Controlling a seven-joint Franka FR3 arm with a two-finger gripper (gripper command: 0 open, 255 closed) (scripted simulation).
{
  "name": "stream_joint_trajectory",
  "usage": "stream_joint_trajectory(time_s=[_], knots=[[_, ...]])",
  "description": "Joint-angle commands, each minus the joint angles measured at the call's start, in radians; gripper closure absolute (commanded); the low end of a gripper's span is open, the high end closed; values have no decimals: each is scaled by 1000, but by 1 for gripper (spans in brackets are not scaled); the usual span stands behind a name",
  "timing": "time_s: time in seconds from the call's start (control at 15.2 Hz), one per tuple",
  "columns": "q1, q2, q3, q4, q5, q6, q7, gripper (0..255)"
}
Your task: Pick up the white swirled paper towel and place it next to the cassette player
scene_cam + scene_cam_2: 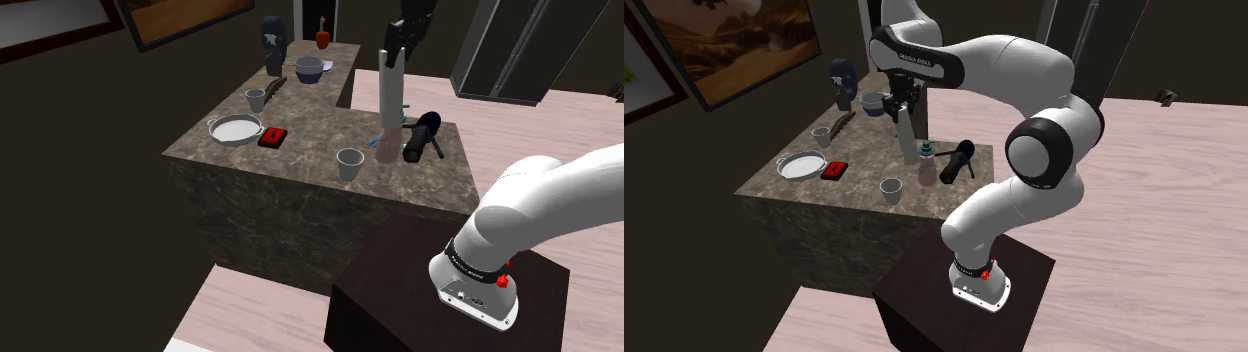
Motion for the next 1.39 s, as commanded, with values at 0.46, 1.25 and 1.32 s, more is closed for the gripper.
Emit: stream_joint_trajectory(time_s=[0.46,1.25,1.32], knots=[[46,249,100,107,38,130,141,255],[100,648,198,417,14,204,307,255],[106,684,204,453,8,203,319,255]])
